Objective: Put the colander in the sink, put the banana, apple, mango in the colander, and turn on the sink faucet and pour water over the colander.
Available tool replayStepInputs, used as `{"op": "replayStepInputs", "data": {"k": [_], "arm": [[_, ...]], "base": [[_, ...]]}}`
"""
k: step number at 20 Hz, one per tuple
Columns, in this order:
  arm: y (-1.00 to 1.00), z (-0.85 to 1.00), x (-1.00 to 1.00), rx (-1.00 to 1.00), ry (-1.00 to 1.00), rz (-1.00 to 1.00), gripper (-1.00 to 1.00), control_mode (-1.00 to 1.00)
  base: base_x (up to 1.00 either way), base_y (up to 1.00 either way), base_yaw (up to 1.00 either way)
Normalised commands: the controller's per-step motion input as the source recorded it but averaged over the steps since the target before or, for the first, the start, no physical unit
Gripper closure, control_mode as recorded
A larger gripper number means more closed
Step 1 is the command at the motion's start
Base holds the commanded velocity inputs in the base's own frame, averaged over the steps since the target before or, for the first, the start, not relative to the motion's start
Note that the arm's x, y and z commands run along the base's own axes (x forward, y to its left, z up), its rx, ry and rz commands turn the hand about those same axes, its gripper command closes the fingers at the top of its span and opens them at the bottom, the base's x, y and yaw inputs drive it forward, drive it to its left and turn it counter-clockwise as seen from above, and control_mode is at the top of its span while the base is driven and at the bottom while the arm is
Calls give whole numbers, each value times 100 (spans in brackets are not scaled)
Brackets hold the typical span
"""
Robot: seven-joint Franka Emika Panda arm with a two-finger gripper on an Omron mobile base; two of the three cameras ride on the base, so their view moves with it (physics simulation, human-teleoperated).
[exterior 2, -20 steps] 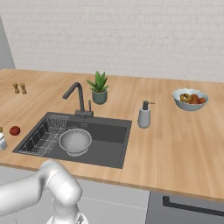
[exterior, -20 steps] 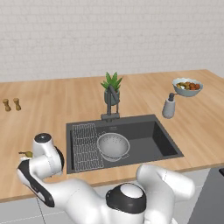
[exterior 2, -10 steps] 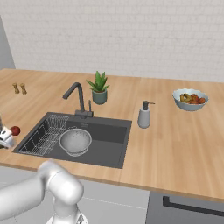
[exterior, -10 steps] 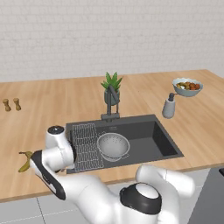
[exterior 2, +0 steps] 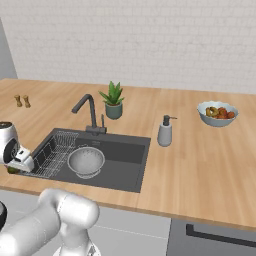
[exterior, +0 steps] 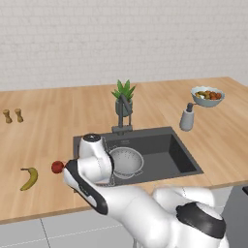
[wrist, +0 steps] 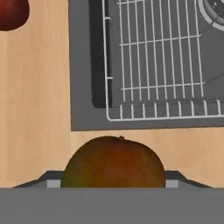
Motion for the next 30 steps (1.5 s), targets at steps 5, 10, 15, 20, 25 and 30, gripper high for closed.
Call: {"op": "replayStepInputs", "data": {"k": [5,10,15,20,25,30], "arm": [[-100,12,0,2,-1,11,100,-100],[-93,17,1,4,-2,9,100,-100],[-69,15,38,0,0,1,100,-100],[-60,7,65,0,0,0,100,-100],[-29,0,63,-2,0,0,100,-100],[0,-1,34,-8,-3,0,100,-100]], "base": [[0,0,0],[0,0,0],[0,0,0],[0,0,0],[0,0,0],[0,0,0]]}}
